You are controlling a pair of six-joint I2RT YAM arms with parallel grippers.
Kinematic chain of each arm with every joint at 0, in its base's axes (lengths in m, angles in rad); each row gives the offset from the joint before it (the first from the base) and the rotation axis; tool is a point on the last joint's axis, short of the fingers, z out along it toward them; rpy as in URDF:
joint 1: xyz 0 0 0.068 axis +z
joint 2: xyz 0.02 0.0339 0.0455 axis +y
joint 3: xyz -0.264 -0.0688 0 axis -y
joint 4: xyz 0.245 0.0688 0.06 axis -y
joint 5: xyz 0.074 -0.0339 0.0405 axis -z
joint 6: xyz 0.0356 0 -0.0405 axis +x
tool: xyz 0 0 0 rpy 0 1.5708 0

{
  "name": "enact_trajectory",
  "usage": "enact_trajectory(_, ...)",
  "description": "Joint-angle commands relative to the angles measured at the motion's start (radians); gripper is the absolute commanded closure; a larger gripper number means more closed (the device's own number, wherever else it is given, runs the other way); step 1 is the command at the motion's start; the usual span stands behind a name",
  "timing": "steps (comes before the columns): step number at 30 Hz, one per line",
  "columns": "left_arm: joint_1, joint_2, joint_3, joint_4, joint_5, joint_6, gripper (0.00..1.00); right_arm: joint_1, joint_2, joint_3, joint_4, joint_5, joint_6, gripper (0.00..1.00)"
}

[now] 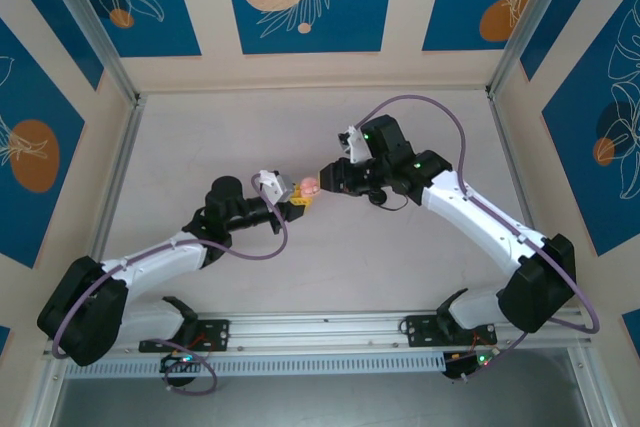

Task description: Insert the wireless bluetooth earbuds into the charging case

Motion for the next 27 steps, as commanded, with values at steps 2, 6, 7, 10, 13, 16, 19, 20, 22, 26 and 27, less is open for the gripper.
enact_trajectory(2,-0.007,-0.022,0.024,0.034,0.030,0.009,0.91,0.016,0.036,0.035,-0.012,-0.034,-0.018,0.73)
enact_trajectory(6,-0.007,-0.027,0.024,0.022,0.017,0.008,0.91,0.021,0.042,0.046,-0.029,-0.028,-0.026,0.75)
enact_trajectory(7,-0.006,-0.029,0.024,0.017,0.009,0.009,0.91,0.021,0.038,0.047,-0.028,-0.023,-0.027,0.75)
enact_trajectory(10,-0.004,-0.041,0.023,-0.007,-0.034,0.006,0.91,0.021,0.016,0.055,-0.032,0.005,-0.031,0.71)
enact_trajectory(13,0.017,-0.056,0.049,-0.105,-0.085,0.008,0.91,0.019,-0.001,0.066,-0.036,0.031,-0.026,0.67)
enact_trajectory(16,0.055,-0.077,0.101,-0.263,-0.135,0.017,0.91,0.022,0.008,0.086,-0.036,0.071,-0.002,0.65)
enact_trajectory(19,0.115,-0.103,0.153,-0.411,-0.171,0.007,0.91,0.041,0.044,0.111,-0.040,0.120,0.066,0.65)
enact_trajectory(20,0.145,-0.109,0.176,-0.466,-0.175,0.000,0.91,0.045,0.064,0.125,-0.052,0.128,0.111,0.64)
enact_trajectory(22,0.200,-0.123,0.204,-0.543,-0.193,-0.026,0.91,0.058,0.108,0.145,-0.055,0.122,0.165,0.63)
enact_trajectory(26,0.343,-0.141,0.237,-0.660,-0.200,-0.109,0.91,0.106,0.218,0.207,-0.064,0.121,0.229,0.60)
enact_trajectory(27,0.382,-0.140,0.244,-0.686,-0.194,-0.130,0.91,0.118,0.254,0.236,-0.072,0.118,0.231,0.60)
